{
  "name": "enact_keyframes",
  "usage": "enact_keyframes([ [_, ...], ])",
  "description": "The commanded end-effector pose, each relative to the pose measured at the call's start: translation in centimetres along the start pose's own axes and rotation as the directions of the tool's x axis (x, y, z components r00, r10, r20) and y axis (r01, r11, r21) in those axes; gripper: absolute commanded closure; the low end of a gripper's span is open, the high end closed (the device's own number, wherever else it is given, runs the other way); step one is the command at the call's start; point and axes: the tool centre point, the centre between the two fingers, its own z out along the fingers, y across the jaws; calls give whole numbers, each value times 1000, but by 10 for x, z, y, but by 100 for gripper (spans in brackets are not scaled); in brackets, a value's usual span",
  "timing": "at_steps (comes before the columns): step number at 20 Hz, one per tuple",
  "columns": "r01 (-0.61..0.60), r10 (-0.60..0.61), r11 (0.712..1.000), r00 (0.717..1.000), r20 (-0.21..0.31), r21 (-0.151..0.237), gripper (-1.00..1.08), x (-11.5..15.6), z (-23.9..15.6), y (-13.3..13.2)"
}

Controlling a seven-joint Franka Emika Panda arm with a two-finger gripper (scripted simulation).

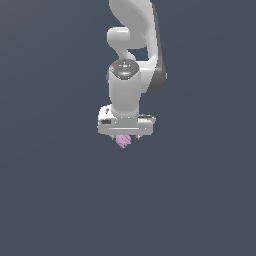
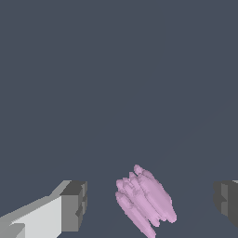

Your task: Pick up the object and move it to a goal position.

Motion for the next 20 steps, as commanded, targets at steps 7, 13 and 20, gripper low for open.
enact_keyframes([
  [7, -13, 13, 1000, 1000, -15, 21, -92, 2, -5, -2],
  [13, -17, 17, 999, 1000, -20, 30, -92, 3, -7, -3],
  [20, -3, 4, 1000, 1000, -20, 29, -92, 1, -5, -2],
])
